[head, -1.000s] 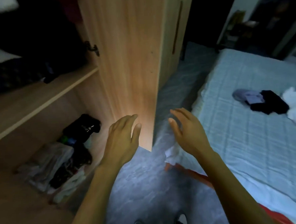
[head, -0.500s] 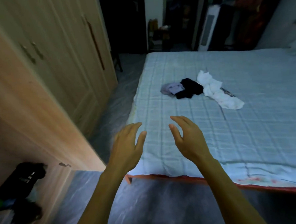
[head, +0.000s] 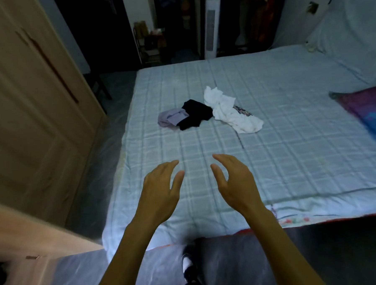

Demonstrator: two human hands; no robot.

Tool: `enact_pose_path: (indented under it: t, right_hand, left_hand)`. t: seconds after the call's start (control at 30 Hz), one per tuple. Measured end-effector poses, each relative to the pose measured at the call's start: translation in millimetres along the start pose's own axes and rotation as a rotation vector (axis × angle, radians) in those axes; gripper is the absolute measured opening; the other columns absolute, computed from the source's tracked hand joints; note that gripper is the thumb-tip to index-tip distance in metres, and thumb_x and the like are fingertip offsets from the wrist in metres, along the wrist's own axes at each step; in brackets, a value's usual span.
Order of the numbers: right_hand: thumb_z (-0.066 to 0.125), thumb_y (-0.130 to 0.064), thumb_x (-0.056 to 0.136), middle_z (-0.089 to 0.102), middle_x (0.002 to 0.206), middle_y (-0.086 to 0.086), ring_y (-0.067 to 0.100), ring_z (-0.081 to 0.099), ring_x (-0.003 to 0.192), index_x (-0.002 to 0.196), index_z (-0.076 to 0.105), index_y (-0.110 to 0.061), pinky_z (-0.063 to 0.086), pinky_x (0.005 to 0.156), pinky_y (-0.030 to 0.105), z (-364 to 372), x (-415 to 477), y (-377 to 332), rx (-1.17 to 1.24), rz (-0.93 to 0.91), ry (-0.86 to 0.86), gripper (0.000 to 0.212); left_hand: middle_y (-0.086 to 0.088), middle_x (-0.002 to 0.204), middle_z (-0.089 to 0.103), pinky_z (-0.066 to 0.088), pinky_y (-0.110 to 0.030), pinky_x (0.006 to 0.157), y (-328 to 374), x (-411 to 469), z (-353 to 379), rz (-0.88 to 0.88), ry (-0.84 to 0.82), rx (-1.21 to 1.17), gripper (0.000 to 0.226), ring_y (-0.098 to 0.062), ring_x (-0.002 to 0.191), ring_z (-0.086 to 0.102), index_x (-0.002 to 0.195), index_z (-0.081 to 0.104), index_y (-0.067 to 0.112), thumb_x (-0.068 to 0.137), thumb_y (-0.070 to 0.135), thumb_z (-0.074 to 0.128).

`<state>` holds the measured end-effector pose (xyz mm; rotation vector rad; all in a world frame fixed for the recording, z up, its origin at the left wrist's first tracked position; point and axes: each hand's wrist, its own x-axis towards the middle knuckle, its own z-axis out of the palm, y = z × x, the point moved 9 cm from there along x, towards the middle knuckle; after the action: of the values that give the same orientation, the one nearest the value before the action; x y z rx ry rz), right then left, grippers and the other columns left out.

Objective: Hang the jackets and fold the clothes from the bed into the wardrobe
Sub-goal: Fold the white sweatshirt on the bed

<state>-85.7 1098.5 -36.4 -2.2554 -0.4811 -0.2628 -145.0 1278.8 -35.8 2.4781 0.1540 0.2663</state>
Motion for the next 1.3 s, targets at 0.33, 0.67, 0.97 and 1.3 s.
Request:
enact_pose_path:
  t: [0.33, 0.67, 0.97, 1.3]
  right_hand:
    - [0.044, -0.04, 0.095, 0.061, 0.124, 0.0, 0.014, 0.055, 0.115, 0.124, 0.059, -0.016, 0.034, 0.098, 0.018, 19.3, 114.9, 69.6, -0.132, 0.072, -0.058, 0.041]
    - [0.044, -0.041, 0.095, 0.063, 0.122, 0.001, 0.016, 0.057, 0.113, 0.122, 0.061, -0.016, 0.039, 0.099, 0.026, 24.2, 204.0, 161.1, -0.121, 0.179, -0.068, 0.041]
    - [0.038, -0.047, 0.094, 0.063, 0.121, 0.0, 0.015, 0.057, 0.112, 0.122, 0.06, -0.015, 0.045, 0.098, 0.036, 9.9, 279.4, 289.1, -0.015, 0.221, -0.147, 0.048]
    - [0.037, -0.048, 0.094, 0.064, 0.121, 0.003, 0.017, 0.058, 0.111, 0.122, 0.061, -0.013, 0.045, 0.098, 0.033, 62.4, 354.6, 411.3, 0.007, 0.244, -0.325, 0.052]
  left_hand:
    - [0.002, 0.137, 0.05, 0.03, -0.031, 0.108, -16.3, 140.4, 62.1, 0.021, -0.081, -0.093, 0.055, -0.014, 0.126, 0.045, 0.136, 0.047, 0.02, 0.093, 0.051, 0.032]
    - [-0.001, 0.134, 0.054, 0.036, -0.037, 0.106, -1.4, 261.3, 138.3, 0.044, -0.175, -0.108, 0.056, -0.018, 0.122, 0.049, 0.134, 0.049, 0.018, 0.093, 0.051, 0.034]
    - [0.0, 0.133, 0.054, 0.035, -0.04, 0.107, 42.9, 353.5, 239.9, -0.02, -0.215, -0.046, 0.056, -0.016, 0.123, 0.048, 0.135, 0.048, 0.018, 0.094, 0.053, 0.033]
    - [-0.002, 0.133, 0.055, 0.035, -0.037, 0.107, 23.9, 434.2, 332.0, -0.141, -0.326, 0.029, 0.054, -0.017, 0.122, 0.05, 0.135, 0.049, 0.017, 0.094, 0.049, 0.034]
